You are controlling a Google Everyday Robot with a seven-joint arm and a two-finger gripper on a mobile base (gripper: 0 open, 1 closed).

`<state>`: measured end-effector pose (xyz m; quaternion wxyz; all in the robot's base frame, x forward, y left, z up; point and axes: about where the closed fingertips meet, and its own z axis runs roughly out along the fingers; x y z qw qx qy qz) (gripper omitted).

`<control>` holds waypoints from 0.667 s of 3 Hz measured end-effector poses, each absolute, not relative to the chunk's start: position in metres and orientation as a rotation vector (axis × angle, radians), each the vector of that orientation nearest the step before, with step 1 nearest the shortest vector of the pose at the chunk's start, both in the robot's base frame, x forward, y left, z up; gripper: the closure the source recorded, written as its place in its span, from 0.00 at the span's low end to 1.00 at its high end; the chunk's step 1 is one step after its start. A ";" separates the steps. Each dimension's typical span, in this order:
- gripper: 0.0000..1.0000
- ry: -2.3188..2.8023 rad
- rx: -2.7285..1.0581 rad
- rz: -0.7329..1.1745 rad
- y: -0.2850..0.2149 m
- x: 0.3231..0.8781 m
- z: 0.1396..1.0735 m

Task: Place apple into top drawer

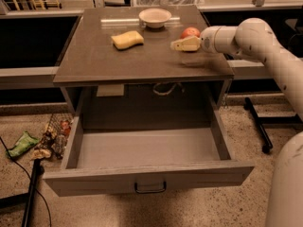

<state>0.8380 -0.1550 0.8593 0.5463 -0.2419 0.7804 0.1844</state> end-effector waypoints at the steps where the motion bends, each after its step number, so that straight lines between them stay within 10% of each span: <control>1: 0.19 1.855 -0.543 0.458 -0.156 0.846 0.848; 2: 0.42 1.838 -0.520 0.474 -0.156 0.855 0.842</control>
Offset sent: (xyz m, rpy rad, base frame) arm 0.0267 -0.0078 -0.0223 0.0854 -0.0171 -0.0341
